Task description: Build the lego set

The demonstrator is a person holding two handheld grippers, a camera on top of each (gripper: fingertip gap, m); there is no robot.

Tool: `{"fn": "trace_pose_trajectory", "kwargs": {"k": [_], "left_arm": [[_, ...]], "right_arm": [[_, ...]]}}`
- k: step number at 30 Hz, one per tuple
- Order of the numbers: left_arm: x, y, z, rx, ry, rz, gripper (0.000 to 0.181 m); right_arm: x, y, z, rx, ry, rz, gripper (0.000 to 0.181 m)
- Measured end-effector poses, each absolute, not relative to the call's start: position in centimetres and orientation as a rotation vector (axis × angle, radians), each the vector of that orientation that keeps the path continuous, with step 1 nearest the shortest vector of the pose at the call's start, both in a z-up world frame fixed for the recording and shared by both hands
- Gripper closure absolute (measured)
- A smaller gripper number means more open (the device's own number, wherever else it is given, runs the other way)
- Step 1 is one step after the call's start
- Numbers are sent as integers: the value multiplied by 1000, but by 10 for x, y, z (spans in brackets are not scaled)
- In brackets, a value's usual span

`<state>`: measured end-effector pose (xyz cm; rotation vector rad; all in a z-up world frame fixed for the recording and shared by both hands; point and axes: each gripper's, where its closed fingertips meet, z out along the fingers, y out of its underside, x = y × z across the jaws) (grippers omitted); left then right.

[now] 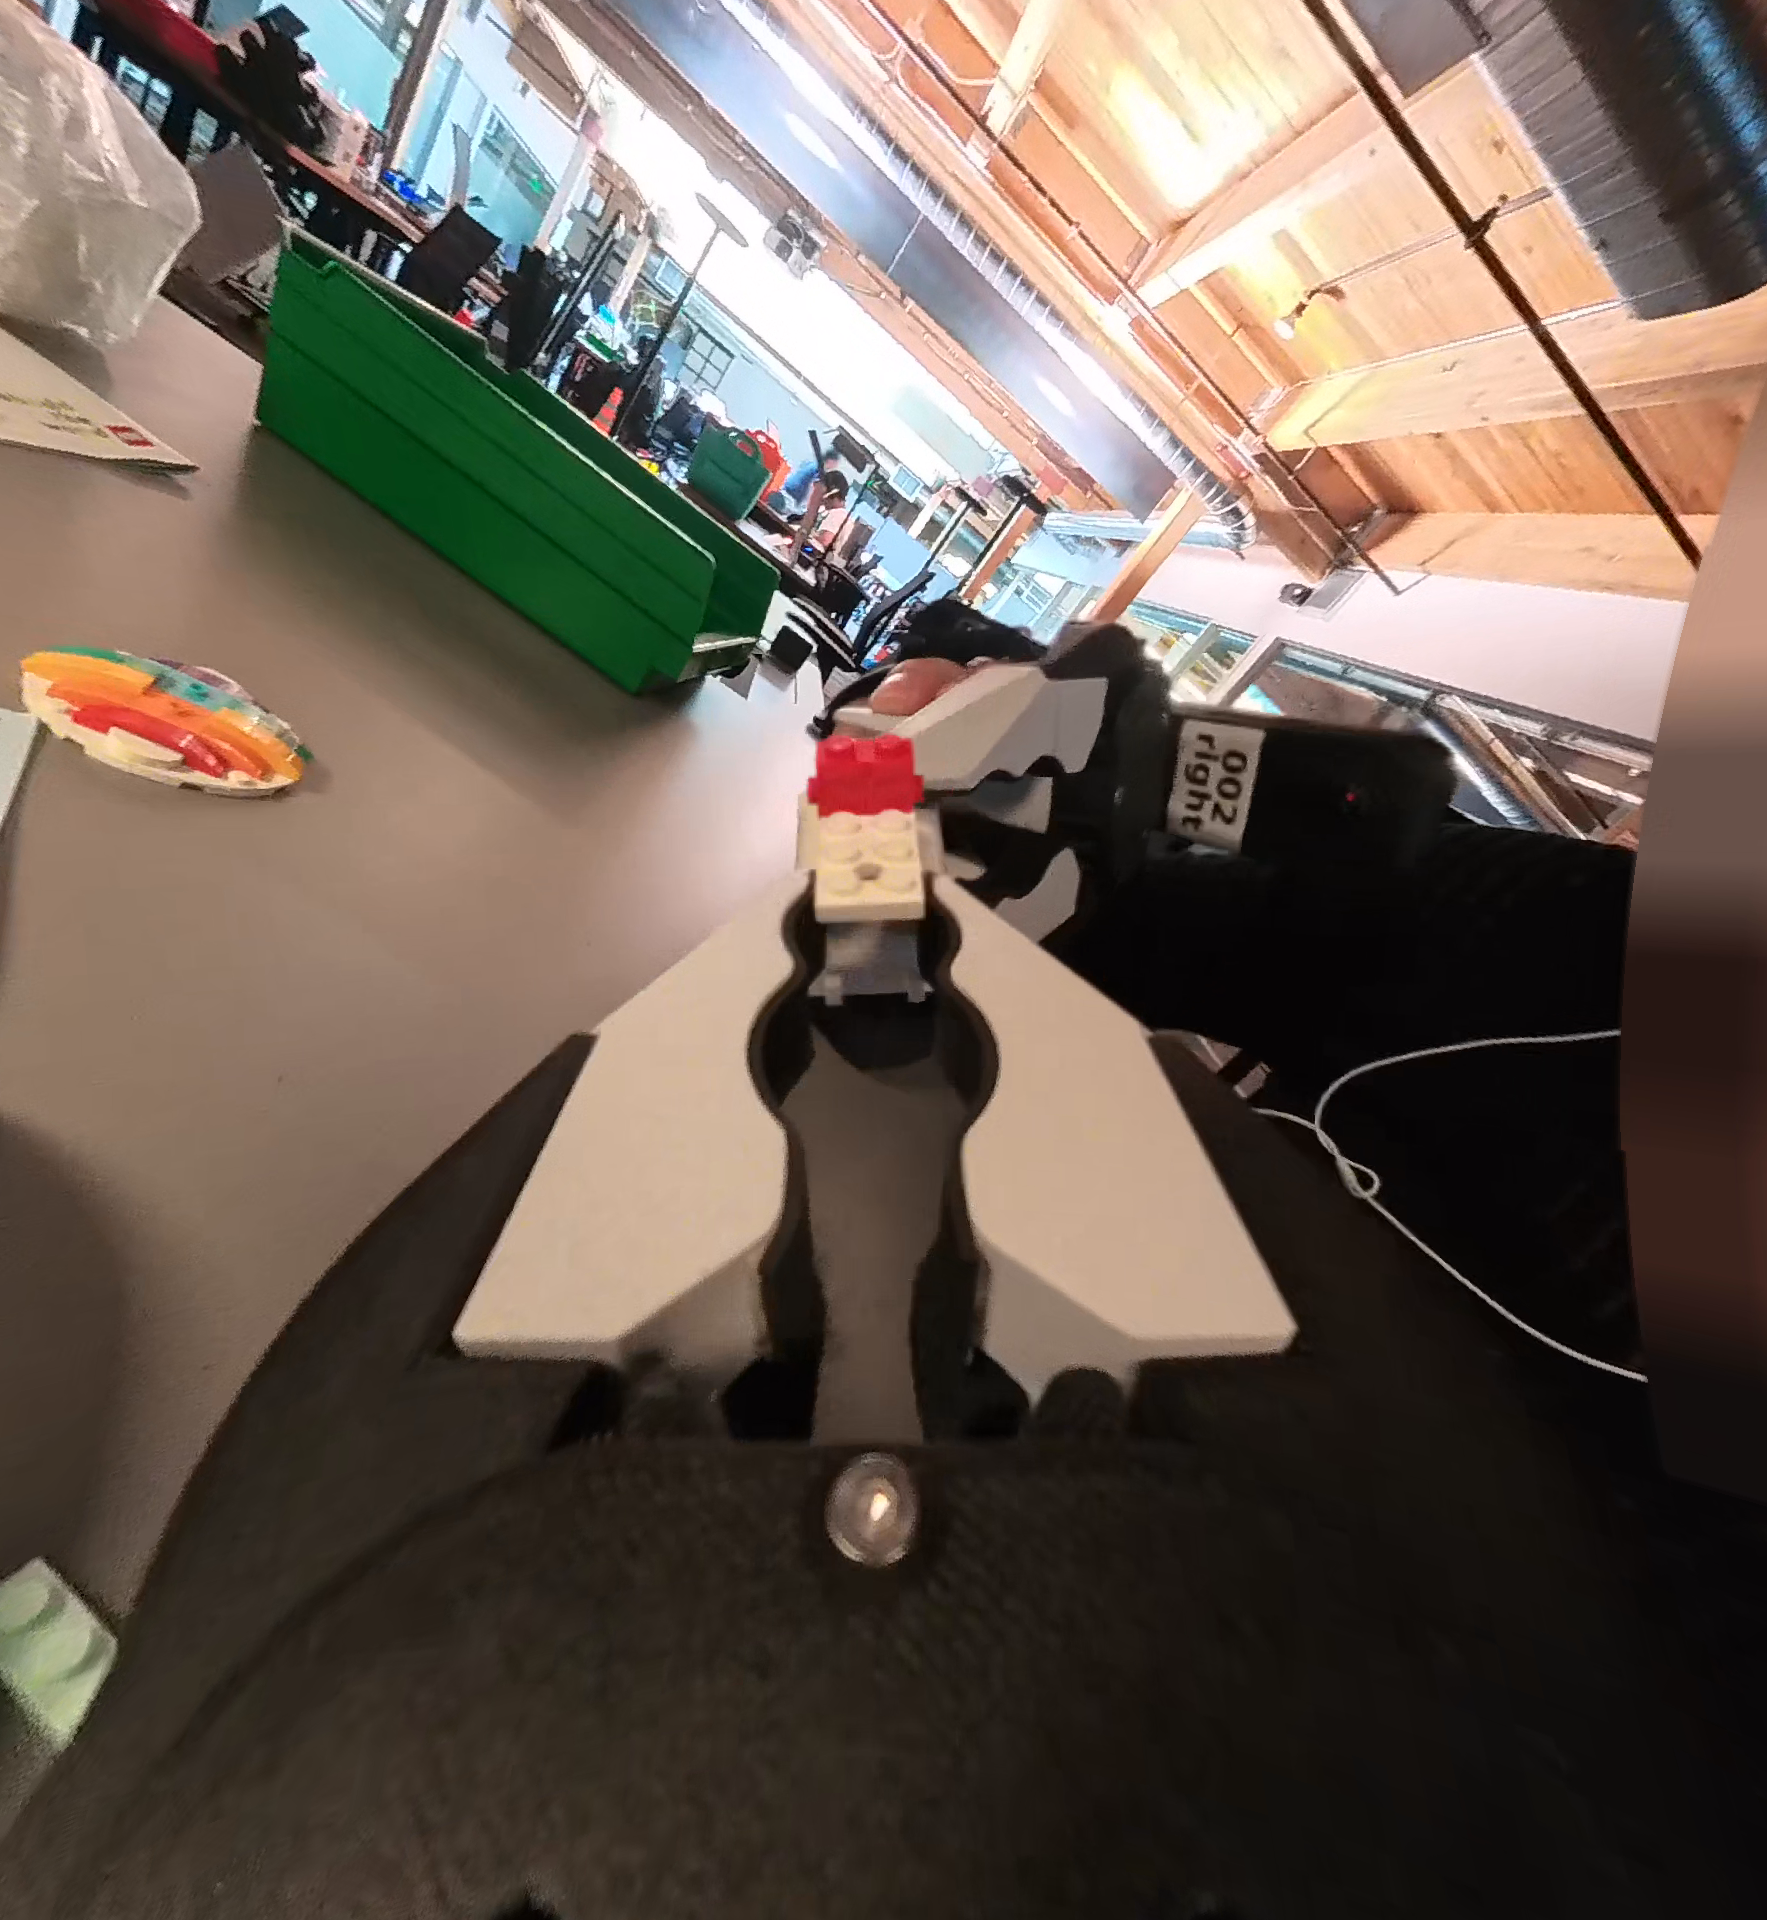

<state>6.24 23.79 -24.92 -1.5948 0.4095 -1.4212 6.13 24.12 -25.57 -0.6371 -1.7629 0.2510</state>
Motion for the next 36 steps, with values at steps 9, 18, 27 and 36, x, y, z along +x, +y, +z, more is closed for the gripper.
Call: {"fn": "trace_pose_trajectory", "kwargs": {"k": [9,18,27,36], "left_arm": [[63,239,-259,-1678,415,-1378,166],[66,238,-265,-1713,457,-1345,166],[70,239,-270,-1733,479,-1309,166],[70,242,-264,-1683,411,-1380,133]], "right_arm": [[58,239,-265,-477,-1834,27,146],[59,237,-271,-408,-1888,-62,145],[62,241,-276,-468,-1939,-74,147],[60,245,-269,-545,-1837,60,148]]}}
